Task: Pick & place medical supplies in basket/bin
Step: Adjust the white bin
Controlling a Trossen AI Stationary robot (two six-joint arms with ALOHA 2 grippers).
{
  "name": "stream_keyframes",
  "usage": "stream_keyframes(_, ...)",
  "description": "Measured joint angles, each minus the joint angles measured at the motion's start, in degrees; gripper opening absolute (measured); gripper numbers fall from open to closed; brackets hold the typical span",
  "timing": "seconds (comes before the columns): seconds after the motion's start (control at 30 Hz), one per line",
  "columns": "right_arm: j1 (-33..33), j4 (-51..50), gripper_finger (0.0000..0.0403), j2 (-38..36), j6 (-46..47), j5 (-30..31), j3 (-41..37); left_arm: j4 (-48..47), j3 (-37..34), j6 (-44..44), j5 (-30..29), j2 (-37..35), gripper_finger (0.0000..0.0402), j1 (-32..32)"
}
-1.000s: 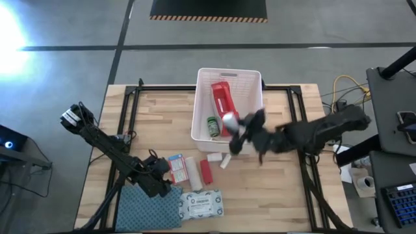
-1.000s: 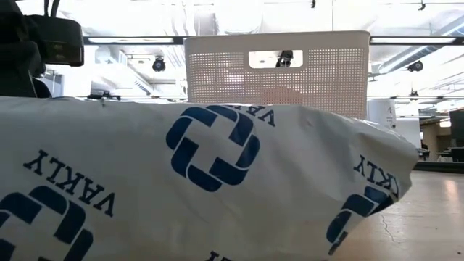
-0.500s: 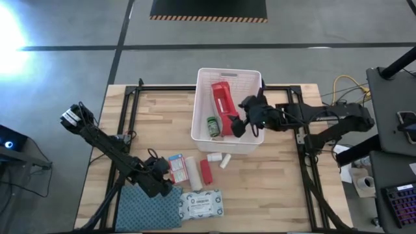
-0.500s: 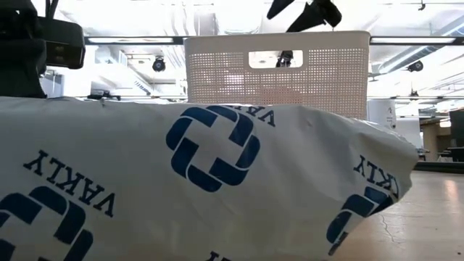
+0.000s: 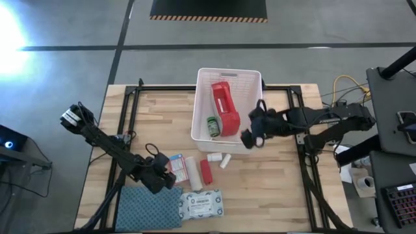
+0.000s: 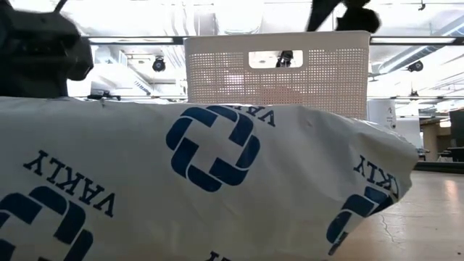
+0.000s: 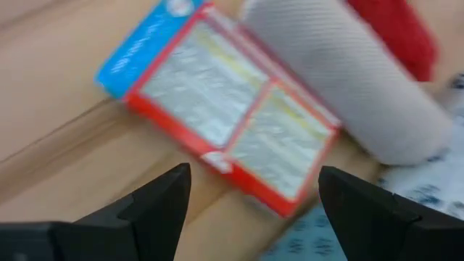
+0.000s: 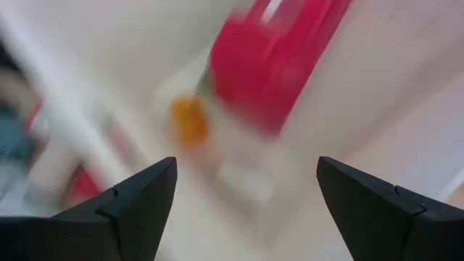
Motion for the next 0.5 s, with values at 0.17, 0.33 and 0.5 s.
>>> stream_keyframes(0.17, 8.96, 0.21, 0.0314, 0.16, 0.80, -7.88, 0.00, 5.79, 0.72, 10.10, -0.09, -0.01, 0.0281, 0.00)
stream_keyframes(0.33, 19.93, 4.45, 0.0302, 2.69, -4.17, -6.00, -0.45, 7.98, 0.72, 19.32, -0.55, -0.01, 0.0281, 0.02)
stream_keyframes(0.5, 25.55, 1.08, 0.0299, 8.51, -18.00, -2.69, -0.35, 7.90, 0.67, 21.39, -0.57, -0.01, 0.0281, 0.06)
